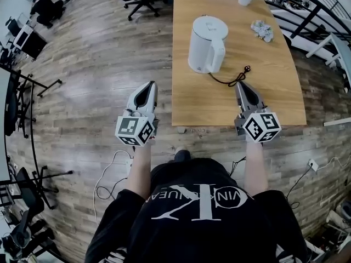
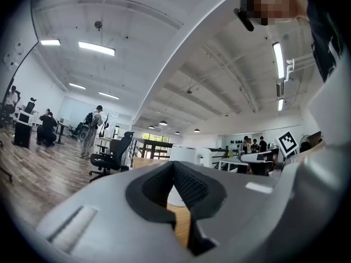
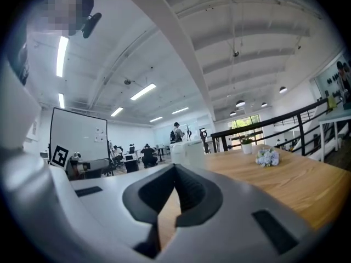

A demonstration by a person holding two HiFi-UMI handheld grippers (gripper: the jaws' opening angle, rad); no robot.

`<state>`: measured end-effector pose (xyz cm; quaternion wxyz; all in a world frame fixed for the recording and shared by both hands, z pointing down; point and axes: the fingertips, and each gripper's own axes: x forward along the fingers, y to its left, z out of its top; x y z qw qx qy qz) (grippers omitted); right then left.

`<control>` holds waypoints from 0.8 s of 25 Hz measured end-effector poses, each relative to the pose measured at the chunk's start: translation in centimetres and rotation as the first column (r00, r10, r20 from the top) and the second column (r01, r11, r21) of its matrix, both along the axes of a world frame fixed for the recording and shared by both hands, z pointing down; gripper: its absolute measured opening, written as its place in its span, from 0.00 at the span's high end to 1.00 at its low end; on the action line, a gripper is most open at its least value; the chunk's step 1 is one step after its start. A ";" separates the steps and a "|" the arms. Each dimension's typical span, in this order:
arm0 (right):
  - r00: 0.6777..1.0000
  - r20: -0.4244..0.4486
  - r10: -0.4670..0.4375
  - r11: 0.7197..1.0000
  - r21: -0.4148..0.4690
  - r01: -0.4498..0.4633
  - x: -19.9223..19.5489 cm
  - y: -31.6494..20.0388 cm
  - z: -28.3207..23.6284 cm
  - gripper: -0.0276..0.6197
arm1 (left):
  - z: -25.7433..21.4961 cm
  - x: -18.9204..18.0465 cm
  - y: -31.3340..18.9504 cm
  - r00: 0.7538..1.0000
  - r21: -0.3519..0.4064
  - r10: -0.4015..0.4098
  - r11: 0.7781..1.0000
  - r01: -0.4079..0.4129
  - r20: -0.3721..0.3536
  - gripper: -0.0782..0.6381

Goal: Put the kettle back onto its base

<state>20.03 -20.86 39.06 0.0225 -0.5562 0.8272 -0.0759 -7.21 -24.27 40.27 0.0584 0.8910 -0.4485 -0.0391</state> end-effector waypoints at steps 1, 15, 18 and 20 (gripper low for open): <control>1.000 0.011 -0.008 1.000 0.001 0.008 0.1 0.2 -0.1 0.94 | -0.1 0.0 0.3 1.000 -0.002 -0.008 1.000 0.008 -0.001 0.88; 0.997 0.015 -0.073 0.997 -0.012 0.073 1.1 4.5 -0.6 0.94 | -0.5 1.1 5.9 0.997 -0.007 -0.082 0.997 0.082 0.004 0.88; 0.997 0.020 -0.071 0.997 -0.014 0.071 1.4 5.6 -0.5 0.94 | -0.7 1.4 6.9 0.996 0.004 -0.092 0.996 0.092 0.013 0.88; 0.997 0.023 -0.075 0.997 -0.016 0.075 1.5 6.4 -0.4 0.94 | -0.9 1.6 7.6 0.995 0.014 -0.097 0.995 0.097 0.017 0.88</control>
